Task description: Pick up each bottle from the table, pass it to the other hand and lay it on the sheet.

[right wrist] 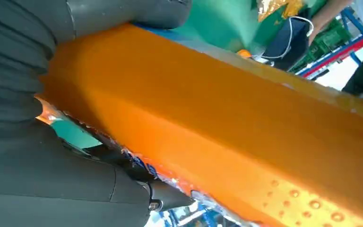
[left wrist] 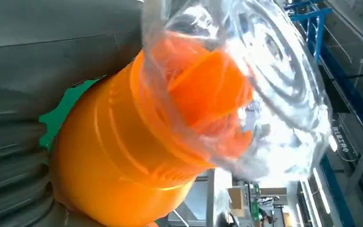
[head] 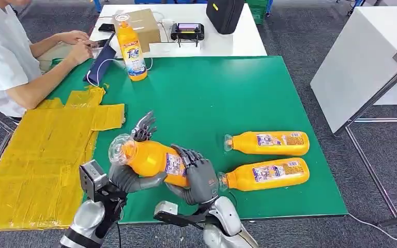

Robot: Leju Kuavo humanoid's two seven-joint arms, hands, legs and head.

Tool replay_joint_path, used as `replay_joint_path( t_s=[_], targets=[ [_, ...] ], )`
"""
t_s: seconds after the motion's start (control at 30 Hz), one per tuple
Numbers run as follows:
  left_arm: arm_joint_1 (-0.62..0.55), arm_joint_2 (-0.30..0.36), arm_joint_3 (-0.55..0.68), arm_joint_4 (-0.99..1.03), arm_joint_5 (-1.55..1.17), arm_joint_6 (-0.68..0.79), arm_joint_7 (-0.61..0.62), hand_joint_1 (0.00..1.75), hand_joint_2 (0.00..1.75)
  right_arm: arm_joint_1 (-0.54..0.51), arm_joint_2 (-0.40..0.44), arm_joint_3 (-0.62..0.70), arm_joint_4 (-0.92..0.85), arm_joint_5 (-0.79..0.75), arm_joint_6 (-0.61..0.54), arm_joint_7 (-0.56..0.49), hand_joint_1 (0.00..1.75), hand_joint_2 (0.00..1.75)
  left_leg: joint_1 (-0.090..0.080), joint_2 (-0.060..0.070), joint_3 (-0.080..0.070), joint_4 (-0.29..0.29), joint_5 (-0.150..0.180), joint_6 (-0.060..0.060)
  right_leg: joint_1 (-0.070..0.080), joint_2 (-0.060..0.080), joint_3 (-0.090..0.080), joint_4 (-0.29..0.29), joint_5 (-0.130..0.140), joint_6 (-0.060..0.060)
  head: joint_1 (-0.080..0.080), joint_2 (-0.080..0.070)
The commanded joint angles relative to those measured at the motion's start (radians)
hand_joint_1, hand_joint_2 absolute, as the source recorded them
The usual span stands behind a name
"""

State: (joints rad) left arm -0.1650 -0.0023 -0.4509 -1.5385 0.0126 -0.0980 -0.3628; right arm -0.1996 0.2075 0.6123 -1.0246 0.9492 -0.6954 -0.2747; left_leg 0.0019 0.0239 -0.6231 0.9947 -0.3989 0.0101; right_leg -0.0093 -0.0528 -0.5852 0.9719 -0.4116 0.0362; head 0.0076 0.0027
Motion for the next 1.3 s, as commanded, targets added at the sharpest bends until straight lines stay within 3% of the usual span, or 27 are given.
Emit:
replay_joint_path(
  t_s=[0.03,0.73,0.77,0.8,1.3],
  targets=[
    [-0.074,-0.001,-0.035,0.076,0.013,-0.016,0.019,0.00,1.75,-0.017,0.005,0.036,0.123,0.069,-0.003,-0.026,1.75,1.75,0.001,-0.005,0.005,0.000,-0.002,-0.001,0.000,0.002,0.006,-0.001,-0.003,-0.001,0.000,0.000],
    [-0.073,-0.001,-0.035,0.081,0.019,-0.018,0.022,0.00,1.75,-0.022,0.005,0.037,0.132,0.050,-0.003,-0.031,1.75,1.75,0.001,-0.004,0.004,-0.001,-0.001,-0.001,0.000,0.001,0.004,-0.001,-0.002,-0.001,0.000,0.000],
    [-0.073,-0.001,-0.035,0.082,0.020,-0.019,0.022,0.09,1.75,-0.024,0.005,0.039,0.135,0.042,-0.003,-0.031,1.75,1.75,0.001,-0.003,0.003,-0.001,-0.001,-0.001,0.000,0.001,0.004,-0.001,-0.002,-0.001,0.000,0.000],
    [-0.069,-0.002,-0.032,0.082,0.023,-0.019,0.022,1.75,1.75,-0.028,0.003,0.047,0.138,0.015,-0.003,-0.033,1.75,1.75,0.001,-0.004,0.005,-0.001,-0.002,-0.001,0.000,0.002,0.006,-0.001,-0.003,-0.001,0.000,0.000],
    [-0.062,-0.005,-0.022,0.093,0.015,-0.003,0.015,1.75,1.75,-0.007,-0.046,0.045,-0.083,-0.210,0.046,-0.045,1.75,1.75,0.000,-0.003,0.003,0.000,-0.001,0.000,0.000,0.002,0.004,0.000,-0.002,-0.001,0.000,0.000]
  ],
)
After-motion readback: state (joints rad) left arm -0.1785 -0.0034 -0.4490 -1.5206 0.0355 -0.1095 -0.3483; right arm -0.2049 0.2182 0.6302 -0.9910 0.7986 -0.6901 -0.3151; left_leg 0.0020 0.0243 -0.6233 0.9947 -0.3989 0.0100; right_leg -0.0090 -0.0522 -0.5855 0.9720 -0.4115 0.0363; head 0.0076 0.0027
